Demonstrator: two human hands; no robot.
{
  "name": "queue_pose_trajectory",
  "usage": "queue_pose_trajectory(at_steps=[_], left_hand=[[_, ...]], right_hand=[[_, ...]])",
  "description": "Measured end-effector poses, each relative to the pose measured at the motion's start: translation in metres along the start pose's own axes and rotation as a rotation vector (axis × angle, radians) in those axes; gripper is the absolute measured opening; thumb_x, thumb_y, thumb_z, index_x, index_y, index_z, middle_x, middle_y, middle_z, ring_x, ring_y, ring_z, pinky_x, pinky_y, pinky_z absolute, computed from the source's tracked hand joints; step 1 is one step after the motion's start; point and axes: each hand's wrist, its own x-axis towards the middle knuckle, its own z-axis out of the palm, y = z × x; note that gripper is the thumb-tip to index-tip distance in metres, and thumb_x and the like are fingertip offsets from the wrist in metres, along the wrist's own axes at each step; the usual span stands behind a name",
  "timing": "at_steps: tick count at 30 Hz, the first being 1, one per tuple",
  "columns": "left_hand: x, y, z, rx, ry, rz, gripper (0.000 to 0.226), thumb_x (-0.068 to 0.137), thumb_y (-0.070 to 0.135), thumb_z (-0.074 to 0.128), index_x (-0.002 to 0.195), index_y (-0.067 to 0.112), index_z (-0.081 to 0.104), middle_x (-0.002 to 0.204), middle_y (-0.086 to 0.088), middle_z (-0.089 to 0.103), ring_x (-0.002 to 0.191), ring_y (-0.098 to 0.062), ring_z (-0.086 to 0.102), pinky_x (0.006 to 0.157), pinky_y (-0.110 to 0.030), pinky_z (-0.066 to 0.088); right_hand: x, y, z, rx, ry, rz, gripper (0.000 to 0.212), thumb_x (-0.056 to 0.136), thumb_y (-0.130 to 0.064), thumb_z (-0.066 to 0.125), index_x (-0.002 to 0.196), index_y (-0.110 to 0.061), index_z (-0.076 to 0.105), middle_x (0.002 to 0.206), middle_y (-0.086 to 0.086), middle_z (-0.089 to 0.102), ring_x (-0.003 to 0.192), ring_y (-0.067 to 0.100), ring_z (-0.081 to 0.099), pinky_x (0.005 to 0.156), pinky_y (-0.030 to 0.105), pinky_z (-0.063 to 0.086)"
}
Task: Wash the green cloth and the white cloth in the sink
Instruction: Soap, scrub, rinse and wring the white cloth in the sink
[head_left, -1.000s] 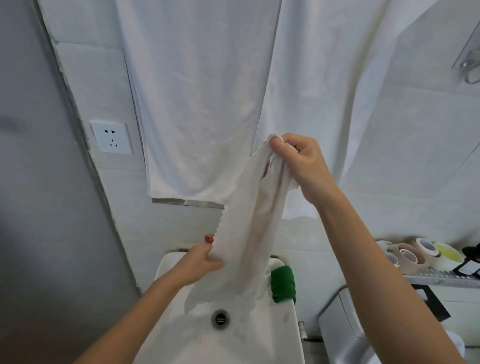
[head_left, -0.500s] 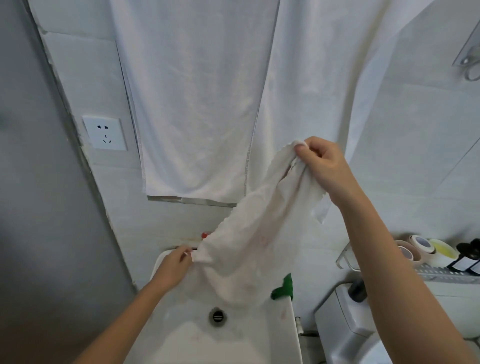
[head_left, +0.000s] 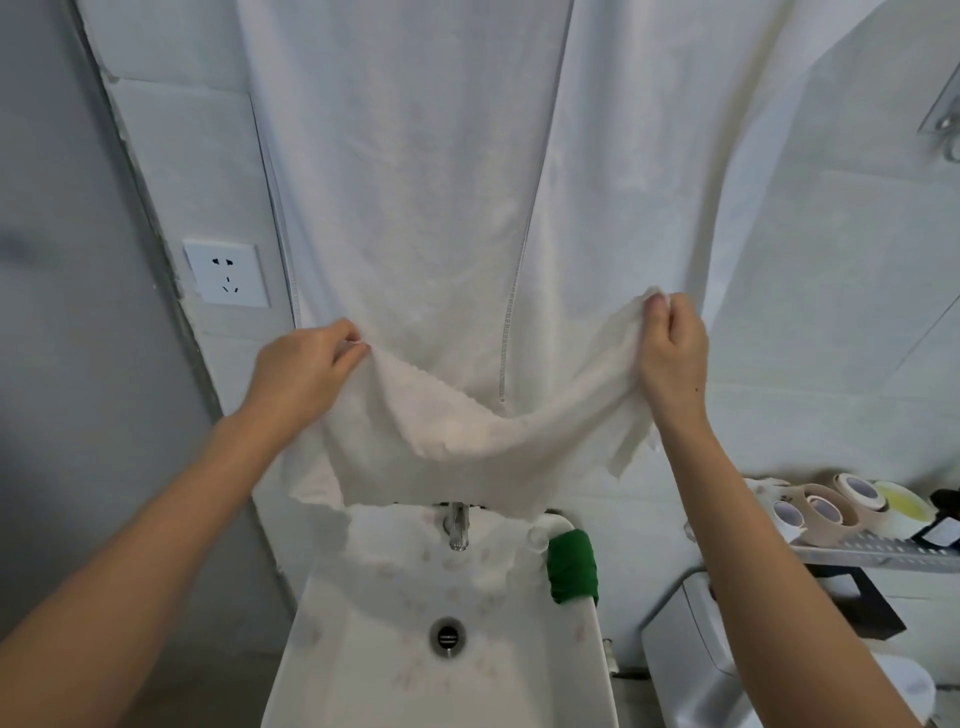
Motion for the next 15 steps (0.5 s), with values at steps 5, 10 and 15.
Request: queue_pose_trajectory(at_steps=[5,10,15], left_hand=[[0.008,-0.039,-0.023,0.109,-0.108,-0.008,0.039,0.090,0.044,0.055,0.064,0.017,0.048,0.065,-0.007,0.058,0.070,-0.029,0.053,0.056,-0.033,0.031],[0.004,-0.051,-0.029,-0.298,-0.333,-0.093,0.050,0.081,0.046,0.068,0.056,0.011,0.043,0.053,0.001,0.036,0.052,-0.015,0.033,0.051,-0.026,0.025],[-0.006,-0.037,-0.040,-0.624,-0.744,-0.085,0.040,0.061,0.045,0.072,0.084,0.013,0.069,0.075,-0.002,0.063,0.071,-0.010,0.056,0.068,-0.024,0.040]], right_hand=[[0.022,0.010,-0.023,-0.014,0.173,0.026,0.041,0.103,-0.021,0.039,0.064,-0.023,0.029,0.063,-0.006,0.036,0.056,-0.002,0.042,0.057,0.025,0.026],[0.033,0.021,-0.032,-0.032,0.218,0.045,0.042,0.102,-0.025,0.040,0.063,-0.023,0.025,0.060,-0.005,0.032,0.053,0.004,0.034,0.057,0.028,0.025],[0.022,0.009,-0.020,0.016,0.119,-0.024,0.042,0.099,-0.025,0.045,0.062,-0.022,0.024,0.059,-0.005,0.027,0.050,0.001,0.033,0.051,0.020,0.027]])
